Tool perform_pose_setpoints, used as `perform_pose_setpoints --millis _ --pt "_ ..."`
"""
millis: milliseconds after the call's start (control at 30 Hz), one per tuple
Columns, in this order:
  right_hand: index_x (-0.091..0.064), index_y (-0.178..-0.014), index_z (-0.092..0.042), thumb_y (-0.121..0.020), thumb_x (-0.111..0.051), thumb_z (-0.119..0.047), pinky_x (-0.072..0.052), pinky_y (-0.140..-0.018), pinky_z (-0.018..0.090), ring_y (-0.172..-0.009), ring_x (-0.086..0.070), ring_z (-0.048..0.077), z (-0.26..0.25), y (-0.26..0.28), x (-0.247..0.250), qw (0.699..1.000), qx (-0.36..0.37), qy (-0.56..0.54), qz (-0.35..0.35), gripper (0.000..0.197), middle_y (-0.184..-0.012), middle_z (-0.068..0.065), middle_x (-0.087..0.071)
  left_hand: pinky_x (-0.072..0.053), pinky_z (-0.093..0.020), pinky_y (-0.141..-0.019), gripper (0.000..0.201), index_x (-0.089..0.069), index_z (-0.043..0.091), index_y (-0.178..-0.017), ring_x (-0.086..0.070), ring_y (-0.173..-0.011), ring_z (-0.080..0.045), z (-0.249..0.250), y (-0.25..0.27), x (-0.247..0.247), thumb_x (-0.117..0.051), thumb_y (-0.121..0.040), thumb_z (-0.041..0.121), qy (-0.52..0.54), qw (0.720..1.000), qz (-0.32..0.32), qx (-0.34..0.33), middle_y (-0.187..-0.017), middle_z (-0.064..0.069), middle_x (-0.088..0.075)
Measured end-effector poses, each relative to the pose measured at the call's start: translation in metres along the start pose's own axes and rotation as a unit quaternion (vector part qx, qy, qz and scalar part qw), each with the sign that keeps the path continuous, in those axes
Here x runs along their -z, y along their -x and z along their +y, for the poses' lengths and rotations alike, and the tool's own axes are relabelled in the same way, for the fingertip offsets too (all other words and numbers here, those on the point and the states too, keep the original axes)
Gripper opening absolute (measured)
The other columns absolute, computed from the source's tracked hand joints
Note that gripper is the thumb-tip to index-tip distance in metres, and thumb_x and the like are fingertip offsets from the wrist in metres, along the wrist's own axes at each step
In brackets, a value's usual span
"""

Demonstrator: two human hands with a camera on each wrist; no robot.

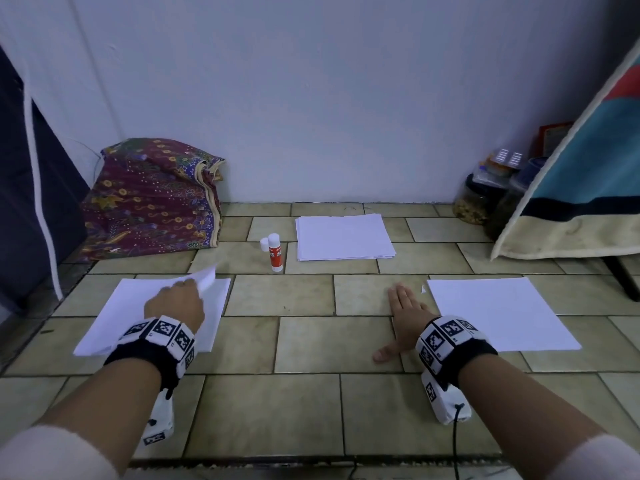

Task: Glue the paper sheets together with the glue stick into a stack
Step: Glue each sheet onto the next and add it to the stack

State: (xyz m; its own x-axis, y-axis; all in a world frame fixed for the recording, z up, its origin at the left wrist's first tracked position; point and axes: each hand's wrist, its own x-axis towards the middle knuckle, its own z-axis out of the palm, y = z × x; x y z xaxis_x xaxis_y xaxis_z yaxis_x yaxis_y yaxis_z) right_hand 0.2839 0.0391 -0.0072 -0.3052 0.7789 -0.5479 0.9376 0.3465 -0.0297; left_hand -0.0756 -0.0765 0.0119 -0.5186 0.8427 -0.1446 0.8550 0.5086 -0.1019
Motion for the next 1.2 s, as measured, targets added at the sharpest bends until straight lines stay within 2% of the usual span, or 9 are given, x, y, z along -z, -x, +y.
perform_pose_setpoints --millis 100,233,367,533,667,833,967,1067,1200 --pt "0.026 -0.146 -0.008 -0.057 -0.074 -0.071 0.001 -0.12 0.043 -0.144 0.024 0.023 0.002 -0.002 -0.001 1.0 0.002 -0.004 0.003 0.148 -0.155 0.008 0.031 -0.04 -0.024 -0.059 0.038 -0.053 0.024 -0.13 -0.057 -0.075 -0.018 0.013 0.004 0.022 -0.044 -0.093 0.024 0.007 0.995 0.09 -0.033 -0.091 0.002 -0.061" --pt "0.026 -0.146 -0.008 -0.056 -0.074 -0.071 0.002 -0.12 0.043 -0.144 0.024 0.022 0.003 -0.003 -0.002 1.0 0.005 -0.004 0.007 0.148 -0.155 0.008 0.03 -0.033 -0.026 -0.057 0.05 -0.033 0.028 -0.142 -0.051 -0.07 -0.02 0.075 0.037 0.064 -0.043 -0.093 0.025 -0.064 0.986 0.081 -0.129 -0.071 0.003 -0.046" --pt "0.026 -0.146 -0.008 -0.056 -0.075 -0.07 0.002 -0.119 0.043 -0.144 0.024 0.023 0.002 -0.004 -0.002 1.0 0.007 -0.003 0.01 0.149 -0.155 0.008 0.03 -0.038 -0.03 -0.062 0.046 -0.037 0.019 -0.139 -0.056 -0.081 -0.026 0.144 0.066 0.061 -0.046 -0.094 0.024 -0.03 0.976 0.041 -0.21 -0.085 -0.005 -0.057" --pt "0.026 -0.147 -0.008 -0.056 -0.074 -0.071 0.001 -0.12 0.043 -0.145 0.022 0.022 0.002 -0.003 -0.003 1.0 0.008 0.003 0.016 0.149 -0.155 0.008 0.029 -0.029 -0.051 -0.106 0.05 -0.047 0.008 -0.129 -0.041 -0.125 -0.034 0.194 0.077 0.028 -0.042 -0.096 0.046 -0.008 0.973 -0.079 -0.218 -0.13 -0.01 -0.048" --pt "0.025 -0.147 -0.007 -0.056 -0.074 -0.071 -0.001 -0.12 0.043 -0.145 0.021 0.023 0.004 -0.005 -0.003 1.0 0.002 0.019 0.024 0.149 -0.156 0.009 0.028 -0.035 -0.051 -0.103 0.082 -0.038 0.009 -0.136 -0.031 -0.132 -0.029 0.19 0.067 0.008 -0.049 -0.083 0.071 0.049 0.96 -0.127 -0.245 -0.141 -0.007 -0.036" --pt "0.015 -0.15 -0.004 -0.059 -0.08 -0.061 -0.018 -0.119 0.042 -0.148 0.007 0.025 0.001 -0.001 0.017 0.999 0.004 0.038 -0.014 0.143 -0.159 0.009 0.016 -0.034 -0.046 -0.109 0.079 -0.024 0.017 -0.15 -0.016 -0.141 -0.025 0.16 0.042 0.011 -0.061 -0.088 0.049 -0.006 0.925 -0.155 -0.348 -0.157 -0.003 -0.014" --pt "-0.048 -0.126 -0.003 -0.069 -0.079 -0.052 -0.048 -0.096 0.037 -0.114 -0.054 0.025 -0.011 -0.002 0.059 0.994 0.005 0.106 -0.028 0.081 -0.129 0.008 -0.052 -0.01 -0.059 -0.114 0.086 -0.011 0.035 -0.152 0.01 -0.146 -0.032 0.149 0.035 0.001 -0.065 -0.086 0.046 -0.014 0.927 -0.175 -0.33 -0.161 -0.003 0.007" --pt "-0.06 -0.104 -0.01 -0.082 -0.071 -0.034 -0.049 -0.081 0.031 -0.098 -0.059 0.022 -0.027 -0.008 0.084 0.992 0.025 0.04 0.115 0.034 -0.107 0.004 -0.061 -0.001 -0.068 -0.11 0.091 0.0 0.04 -0.152 0.022 -0.143 -0.038 0.148 0.034 -0.002 -0.062 -0.087 0.05 -0.009 0.935 -0.201 -0.293 -0.159 -0.002 0.021" --pt "-0.07 -0.095 -0.015 -0.084 -0.068 -0.023 -0.049 -0.082 0.027 -0.095 -0.061 0.016 -0.071 -0.03 0.098 0.939 0.129 -0.192 0.253 0.014 -0.101 0.0 -0.066 -0.007 -0.069 -0.11 0.096 0.01 0.041 -0.151 0.018 -0.144 -0.04 0.144 0.029 -0.008 -0.059 -0.086 0.057 -0.009 0.934 -0.217 -0.284 -0.158 0.003 0.024"
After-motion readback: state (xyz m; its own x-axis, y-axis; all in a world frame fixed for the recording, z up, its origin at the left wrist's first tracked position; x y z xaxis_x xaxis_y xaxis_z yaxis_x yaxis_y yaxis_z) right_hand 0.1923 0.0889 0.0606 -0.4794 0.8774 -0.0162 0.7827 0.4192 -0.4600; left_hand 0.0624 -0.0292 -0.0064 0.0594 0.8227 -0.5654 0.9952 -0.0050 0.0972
